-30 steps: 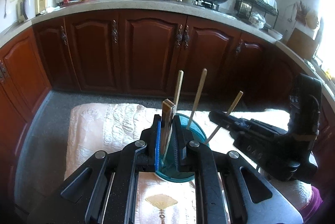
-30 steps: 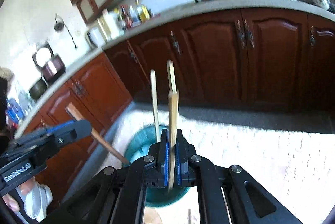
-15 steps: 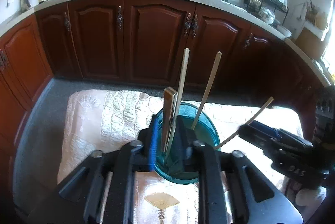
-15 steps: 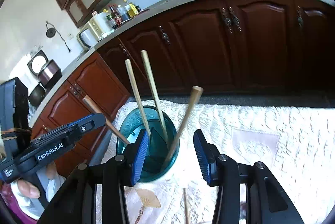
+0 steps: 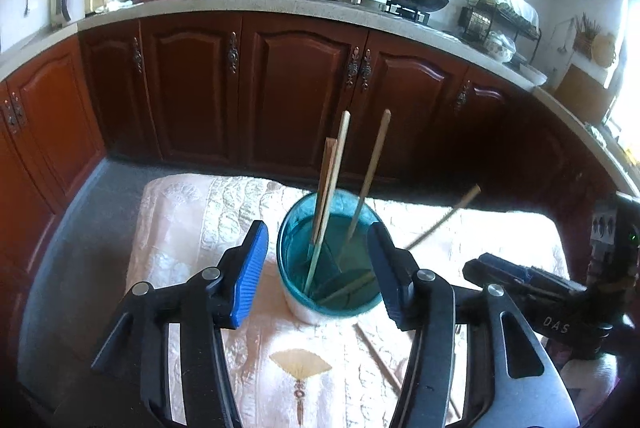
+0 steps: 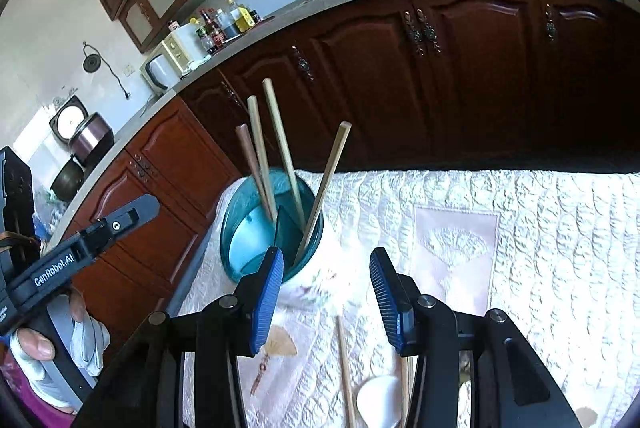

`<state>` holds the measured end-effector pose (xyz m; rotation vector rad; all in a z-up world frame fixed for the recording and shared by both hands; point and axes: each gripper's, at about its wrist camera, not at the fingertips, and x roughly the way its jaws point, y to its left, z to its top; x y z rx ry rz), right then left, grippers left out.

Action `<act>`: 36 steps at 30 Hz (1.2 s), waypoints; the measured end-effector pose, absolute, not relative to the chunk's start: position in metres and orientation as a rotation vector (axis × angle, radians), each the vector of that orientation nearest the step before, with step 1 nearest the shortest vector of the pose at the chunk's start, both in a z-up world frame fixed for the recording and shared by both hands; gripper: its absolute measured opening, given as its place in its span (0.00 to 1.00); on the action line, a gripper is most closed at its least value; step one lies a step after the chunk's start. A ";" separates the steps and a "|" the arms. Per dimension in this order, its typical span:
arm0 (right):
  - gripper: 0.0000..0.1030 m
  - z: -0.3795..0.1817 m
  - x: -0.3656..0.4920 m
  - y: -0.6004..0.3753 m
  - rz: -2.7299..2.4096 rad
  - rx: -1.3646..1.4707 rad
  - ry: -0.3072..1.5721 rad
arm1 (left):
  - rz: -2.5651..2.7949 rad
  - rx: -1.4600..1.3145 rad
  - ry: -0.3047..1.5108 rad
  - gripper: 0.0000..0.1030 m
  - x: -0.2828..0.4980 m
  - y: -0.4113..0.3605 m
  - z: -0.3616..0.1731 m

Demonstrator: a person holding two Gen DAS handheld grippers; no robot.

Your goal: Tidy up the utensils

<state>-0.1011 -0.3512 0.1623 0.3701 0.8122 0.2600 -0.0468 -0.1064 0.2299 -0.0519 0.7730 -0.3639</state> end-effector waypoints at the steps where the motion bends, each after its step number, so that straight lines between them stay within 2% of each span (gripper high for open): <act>1: 0.42 0.163 -0.105 -0.350 0.258 0.362 0.812 | -0.361 -0.038 0.773 0.50 -0.053 -0.109 0.228; 19: 0.42 0.173 -0.167 -0.342 0.157 0.245 0.793 | -0.382 0.031 0.764 0.51 -0.119 -0.133 0.206; 24: 0.42 0.170 -0.178 -0.345 0.140 0.242 0.804 | -0.400 0.025 0.768 0.57 -0.128 -0.137 0.203; 36: 0.43 0.133 -0.197 -0.377 0.081 0.269 0.876 | -0.469 -0.032 0.862 0.65 -0.129 -0.141 0.181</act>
